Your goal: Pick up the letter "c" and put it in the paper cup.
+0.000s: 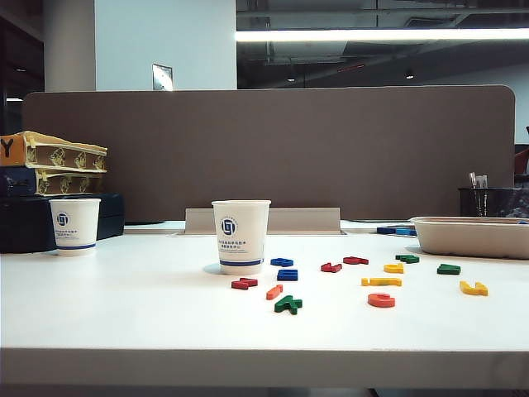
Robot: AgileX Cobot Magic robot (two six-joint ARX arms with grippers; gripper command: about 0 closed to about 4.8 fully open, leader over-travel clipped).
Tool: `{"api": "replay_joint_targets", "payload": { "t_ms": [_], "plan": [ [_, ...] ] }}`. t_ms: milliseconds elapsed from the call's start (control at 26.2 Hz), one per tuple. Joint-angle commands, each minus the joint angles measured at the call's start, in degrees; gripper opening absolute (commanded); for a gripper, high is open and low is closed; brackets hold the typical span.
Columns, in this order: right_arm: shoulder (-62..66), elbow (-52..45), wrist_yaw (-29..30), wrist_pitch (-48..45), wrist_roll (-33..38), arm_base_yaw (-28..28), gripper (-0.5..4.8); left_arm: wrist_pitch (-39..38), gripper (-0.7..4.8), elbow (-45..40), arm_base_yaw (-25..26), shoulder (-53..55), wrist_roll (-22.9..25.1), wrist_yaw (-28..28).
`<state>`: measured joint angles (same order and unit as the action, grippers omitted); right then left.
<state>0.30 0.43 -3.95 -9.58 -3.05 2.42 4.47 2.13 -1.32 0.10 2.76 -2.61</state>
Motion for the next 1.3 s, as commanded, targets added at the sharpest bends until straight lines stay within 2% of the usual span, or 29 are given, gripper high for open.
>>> {"api": "replay_joint_targets", "payload": {
  "t_ms": [38, 305, 419, 495, 724, 876, 952, 1219, 1295],
  "plan": [
    [-0.48, 0.17, -0.2, -2.34, 4.11, 0.13, -0.02, 0.44, -0.05, 0.24, 0.07, 0.04, -2.49, -0.22],
    [-0.48, 0.17, -0.2, -2.49, 5.51, 0.15, -0.02, 0.39, -0.05, 0.24, 0.07, 0.04, -2.58, -0.22],
    [-0.48, 0.17, -0.2, -2.49, 11.96, 0.15, -0.02, 0.39, -0.05, 0.24, 0.07, 0.04, -2.6, -0.22],
    [-0.48, 0.2, -0.17, -2.49, 12.79, 0.15, -0.02, 0.44, -0.05, 0.26, 0.07, 0.04, -2.84, -0.26],
    [-0.33, 4.26, 1.22, -0.85, 12.76, 0.15, -0.02, 0.31, -0.05, 2.23, 0.04, 0.04, -3.69, -4.59],
    [-0.28, 9.11, 1.09, 5.38, 12.68, 0.15, -0.02, -0.17, -0.05, 4.5, 0.04, 0.07, -3.65, -6.38],
    [-0.26, 11.93, 1.38, 8.87, 12.15, 0.15, -0.02, -3.21, -0.05, 7.32, 0.04, 0.09, -3.52, -7.8],
    [0.94, 17.51, 1.7, 13.16, 10.1, 0.17, -0.01, -4.81, -0.05, 11.82, 0.04, 2.19, -3.21, -11.34],
    [2.86, 19.87, 4.0, 15.02, 10.1, 0.15, -0.01, -4.76, -0.05, 12.96, -0.02, 3.69, -3.21, -12.39]
  ]
}}
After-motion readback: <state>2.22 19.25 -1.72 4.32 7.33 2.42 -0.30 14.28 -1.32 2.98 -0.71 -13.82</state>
